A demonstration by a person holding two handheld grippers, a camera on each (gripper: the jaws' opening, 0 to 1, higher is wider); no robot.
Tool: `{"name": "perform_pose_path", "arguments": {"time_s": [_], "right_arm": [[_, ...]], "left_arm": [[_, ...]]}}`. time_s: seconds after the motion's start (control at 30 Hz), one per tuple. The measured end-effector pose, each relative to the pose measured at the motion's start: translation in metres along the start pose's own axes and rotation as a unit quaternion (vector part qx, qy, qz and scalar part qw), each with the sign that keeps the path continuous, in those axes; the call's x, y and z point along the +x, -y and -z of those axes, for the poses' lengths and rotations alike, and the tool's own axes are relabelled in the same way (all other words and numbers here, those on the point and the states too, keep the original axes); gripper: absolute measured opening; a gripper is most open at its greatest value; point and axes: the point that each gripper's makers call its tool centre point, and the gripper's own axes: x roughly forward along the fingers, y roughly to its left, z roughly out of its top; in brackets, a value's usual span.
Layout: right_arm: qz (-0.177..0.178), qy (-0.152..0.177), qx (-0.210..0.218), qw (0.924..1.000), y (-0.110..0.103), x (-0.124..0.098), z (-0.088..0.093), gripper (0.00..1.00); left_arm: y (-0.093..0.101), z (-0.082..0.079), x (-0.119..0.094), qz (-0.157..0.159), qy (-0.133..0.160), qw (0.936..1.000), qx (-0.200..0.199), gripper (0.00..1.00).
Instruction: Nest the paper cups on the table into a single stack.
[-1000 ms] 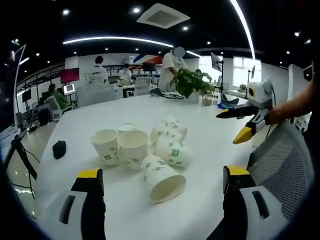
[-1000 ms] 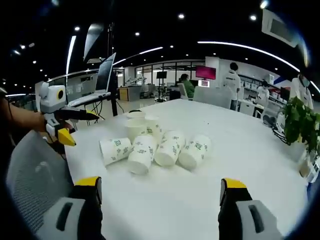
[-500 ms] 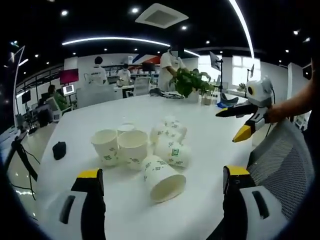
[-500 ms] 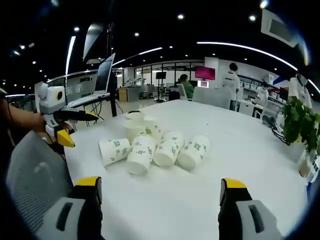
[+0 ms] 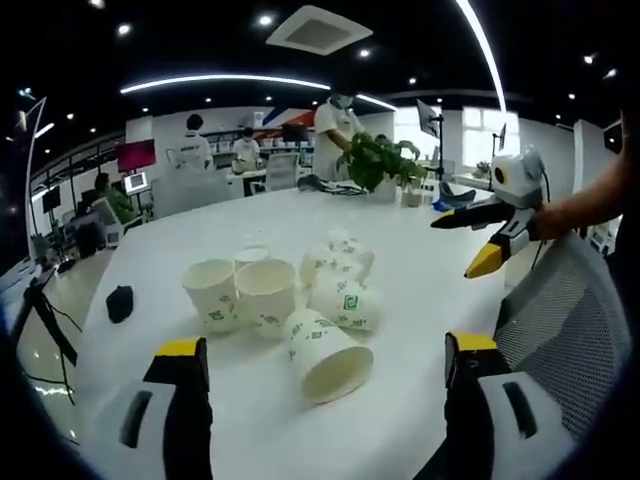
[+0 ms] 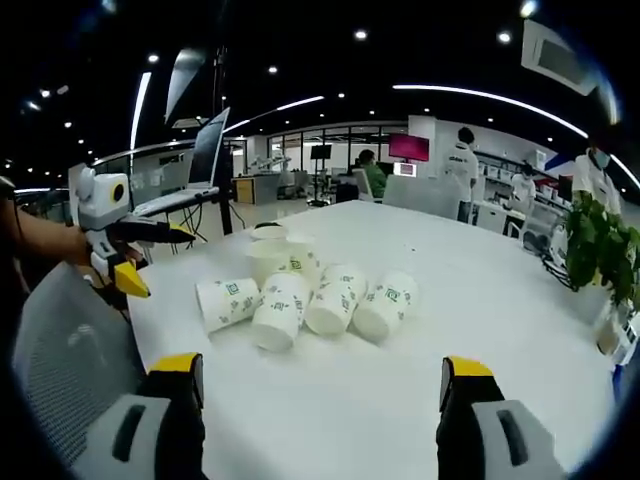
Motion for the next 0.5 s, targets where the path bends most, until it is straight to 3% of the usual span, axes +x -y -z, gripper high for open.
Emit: {"name": "perform_pose_path", "arguments": {"time_s": [0.5], "right_arm": [[0.001, 0.002, -0.001, 1.0000, 0.0010, 0.0001, -0.0005, 1.00]], "left_arm": [[0.0055, 0.0036, 0.0014, 0.014, -0.009, 0.9998, 0.010, 0.99]]}}
